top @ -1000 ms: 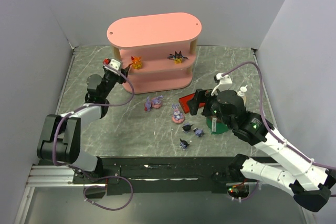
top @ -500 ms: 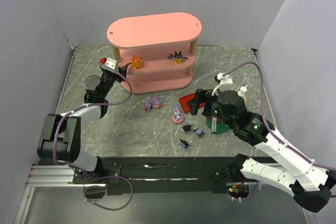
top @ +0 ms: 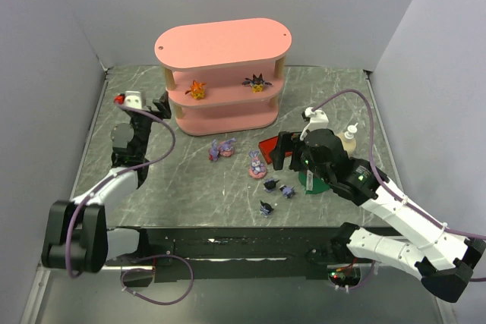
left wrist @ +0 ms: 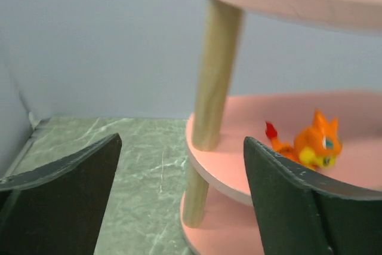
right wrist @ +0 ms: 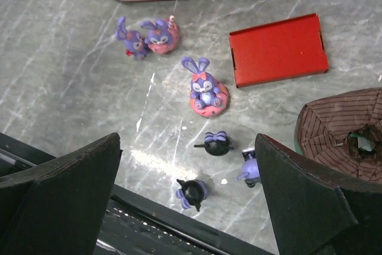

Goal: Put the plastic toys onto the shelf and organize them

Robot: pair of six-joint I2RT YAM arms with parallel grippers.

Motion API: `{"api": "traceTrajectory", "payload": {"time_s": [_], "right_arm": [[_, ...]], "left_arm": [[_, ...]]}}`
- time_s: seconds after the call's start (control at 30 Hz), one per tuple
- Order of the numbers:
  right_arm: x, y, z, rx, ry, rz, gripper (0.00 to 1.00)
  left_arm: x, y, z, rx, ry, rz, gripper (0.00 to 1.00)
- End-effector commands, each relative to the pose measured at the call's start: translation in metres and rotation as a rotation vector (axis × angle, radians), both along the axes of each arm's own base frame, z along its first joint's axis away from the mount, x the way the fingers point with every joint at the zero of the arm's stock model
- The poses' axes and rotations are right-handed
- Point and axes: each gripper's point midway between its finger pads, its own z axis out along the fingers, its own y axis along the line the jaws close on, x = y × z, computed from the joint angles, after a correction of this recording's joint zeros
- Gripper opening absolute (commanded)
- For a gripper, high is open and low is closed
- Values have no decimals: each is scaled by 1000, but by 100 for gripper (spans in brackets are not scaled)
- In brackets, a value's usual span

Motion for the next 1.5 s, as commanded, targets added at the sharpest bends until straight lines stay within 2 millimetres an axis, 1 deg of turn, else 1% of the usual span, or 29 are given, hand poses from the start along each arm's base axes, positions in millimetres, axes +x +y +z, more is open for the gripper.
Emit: {"api": "traceTrajectory", "payload": {"time_s": [0.0, 0.03, 0.07, 0.1, 0.17, 0.2, 0.23, 0.27, 0.3, 0.33, 0.37, 0.43, 0.47, 0.5, 0.53, 0.57, 0.6, 0.63, 0.67, 0.73, 0.77, 0.9, 0.93, 0.97, 1.03, 1.07, 1.13, 1.23, 1.47], "right_arm": [[5, -1, 0, 21, -34, -7, 100], [3, 1, -6, 23, -24, 12, 100], [3, 4, -8, 37, -22, 24, 100], [1, 7, -9, 48, -20, 47, 100], [-6, 16, -19, 67, 8, 102, 100], [-9, 19, -23, 75, 21, 119, 100], [-12, 21, -31, 75, 37, 134, 100], [-15, 24, -36, 85, 54, 153, 99], [-14, 28, -38, 97, 52, 161, 98], [-15, 28, -47, 89, 66, 164, 97], [-16, 31, -52, 82, 65, 173, 97], [-8, 35, -59, 71, 53, 168, 97], [-4, 37, -67, 45, 64, 169, 97], [-1, 39, -70, 33, 65, 169, 97], [5, 44, -66, 29, 52, 174, 97], [11, 47, -76, -9, 68, 177, 97], [17, 47, -78, -31, 63, 165, 97], [25, 52, -73, -37, 48, 159, 97], [31, 56, -87, -78, 69, 167, 97], [46, 63, -86, -99, 49, 156, 95], [51, 68, -99, -134, 66, 165, 93], [69, 78, -117, -179, 60, 166, 89], [74, 79, -118, -195, 53, 154, 86], [78, 79, -128, -217, 70, 150, 85], [83, 84, -132, -222, 68, 157, 82], [85, 84, -142, -242, 85, 150, 81], [89, 88, -146, -250, 91, 157, 75], [90, 90, -164, -275, 135, 150, 69], [90, 85, -182, -301, 158, 123, 59]], "left_arm": [[-9, 35, 24, -294, 37, 170, 94], [-7, 36, 24, -311, 71, 182, 97], [-5, 36, 0, -302, 199, 198, 98], [-3, 33, 18, -343, 198, 189, 99], [-8, 34, 12, -377, 281, 206, 99], [-11, 33, 23, -442, 271, 203, 99], [-15, 34, 25, -477, 280, 208, 97], [-24, 30, 39, -500, 257, 173, 96], [-31, 26, 41, -523, 270, 150, 97], [-37, 23, 46, -544, 264, 127, 96], [-49, 17, 63, -563, 231, 76, 96], [-63, 10, 69, -603, 243, 30, 96], [-76, 8, 89, -617, 221, 2, 96], [-84, 1, 82, -634, 286, -22, 96], [-91, -4, 84, -628, 304, -50, 96], [-100, -8, 94, -611, 299, -80, 96], [-107, -17, 92, -566, 325, -128, 96], [-112, -20, 81, -546, 373, -135, 96], [-117, -21, 77, -530, 383, -145, 96], [-122, -20, 64, -553, 407, -133, 96], [-126, -20, 51, -563, 419, -133, 97], [-131, -24, 24, -631, 437, -151, 96], [-133, -28, 18, -624, 452, -168, 96], [-134, -32, 8, -609, 492, -172, 96], [-134, -32, -1, -549, 521, -153, 96], [-133, -29, -6, -544, 545, -117, 96], [-134, -26, -5, -549, 546, -84, 96], [-137, -29, -5, -516, 552, -97, 96], [-137, -30, -8, -502, 556, -94, 96]]}}
